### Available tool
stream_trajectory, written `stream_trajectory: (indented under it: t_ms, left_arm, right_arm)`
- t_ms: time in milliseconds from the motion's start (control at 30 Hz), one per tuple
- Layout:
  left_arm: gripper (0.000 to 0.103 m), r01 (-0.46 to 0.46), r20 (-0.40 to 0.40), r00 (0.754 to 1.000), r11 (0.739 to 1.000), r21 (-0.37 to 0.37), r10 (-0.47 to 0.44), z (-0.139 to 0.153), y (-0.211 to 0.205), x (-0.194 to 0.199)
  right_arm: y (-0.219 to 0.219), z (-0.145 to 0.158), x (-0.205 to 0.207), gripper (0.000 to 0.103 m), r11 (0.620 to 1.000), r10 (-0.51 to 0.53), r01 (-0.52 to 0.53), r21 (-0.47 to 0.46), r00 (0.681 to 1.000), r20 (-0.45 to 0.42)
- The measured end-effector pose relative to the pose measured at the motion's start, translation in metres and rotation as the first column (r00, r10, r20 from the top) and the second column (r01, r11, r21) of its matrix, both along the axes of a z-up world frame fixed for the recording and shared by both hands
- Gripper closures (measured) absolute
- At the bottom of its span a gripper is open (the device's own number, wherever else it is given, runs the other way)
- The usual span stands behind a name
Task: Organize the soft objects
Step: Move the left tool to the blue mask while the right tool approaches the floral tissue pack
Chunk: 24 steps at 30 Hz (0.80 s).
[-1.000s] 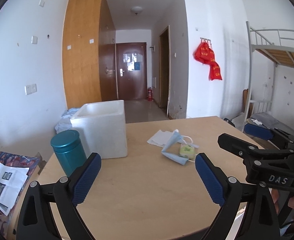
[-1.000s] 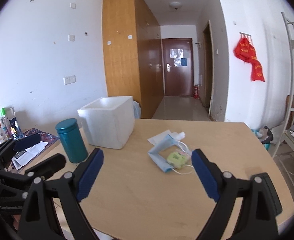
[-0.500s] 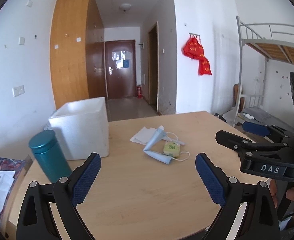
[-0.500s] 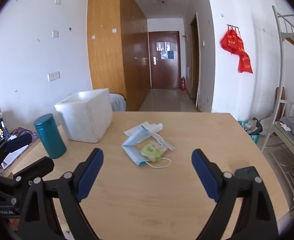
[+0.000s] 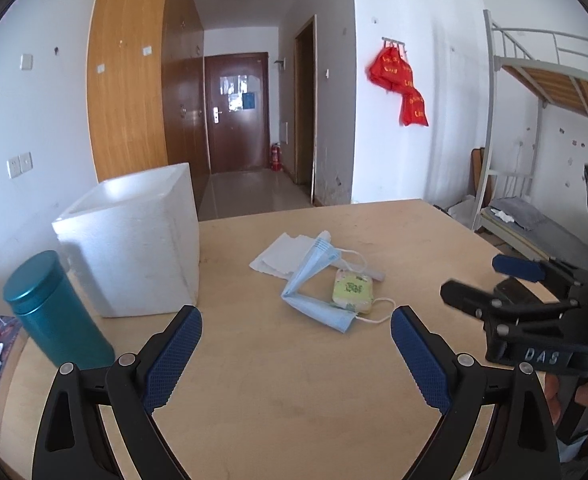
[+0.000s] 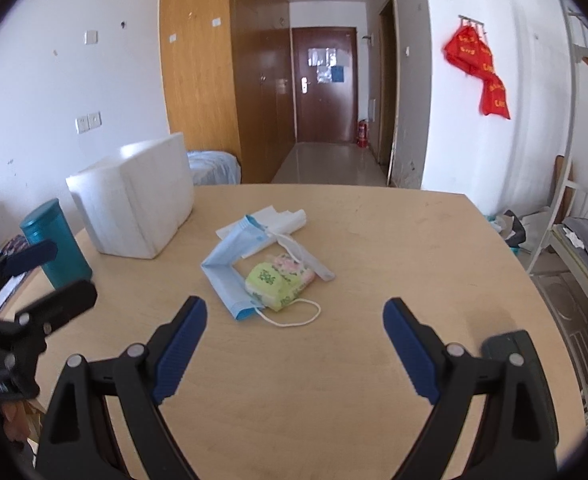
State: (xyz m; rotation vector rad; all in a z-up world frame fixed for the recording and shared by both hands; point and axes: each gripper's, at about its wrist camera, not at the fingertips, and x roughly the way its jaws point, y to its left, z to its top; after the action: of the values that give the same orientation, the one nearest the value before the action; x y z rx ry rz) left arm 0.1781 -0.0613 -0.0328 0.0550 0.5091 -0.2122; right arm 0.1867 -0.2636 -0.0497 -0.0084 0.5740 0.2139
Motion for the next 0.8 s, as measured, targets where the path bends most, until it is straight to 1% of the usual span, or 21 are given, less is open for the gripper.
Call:
stream_trajectory:
  t_ms: [300, 667, 733, 800]
  left_arm:
    - [0.007, -0.016, -0.034, 0.999, 1.000, -0.007, 0.016, -0.008, 0.001, 0.045]
    - [0.007, 0.024, -0.063, 0.998, 0.999, 0.021, -0.022, -0.015, -0.005, 0.087]
    - [0.007, 0.015, -0.091, 0.996, 0.999, 0.050, -0.010, -0.021, -0.007, 0.098]
    - [0.007, 0.017, -0.124, 0.992, 0.999, 0.049, -0.011, -0.027, -0.008, 0.111]
  right_arm:
    - [0.004, -0.012, 0.034, 0.011, 0.999, 0.025, -0.026, -0.020, 0.998, -0.057]
    - [0.013, -0.025, 0.065, 0.011, 0.997, 0.070, -0.073, -0.016, 0.991, -0.114]
    - [0.015, -0.029, 0.072, 0.011, 0.997, 0.075, -0.078, -0.019, 0.989, -0.130]
    - [0.017, -0.033, 0.079, 0.011, 0.996, 0.083, -0.086, -0.013, 0.985, -0.152]
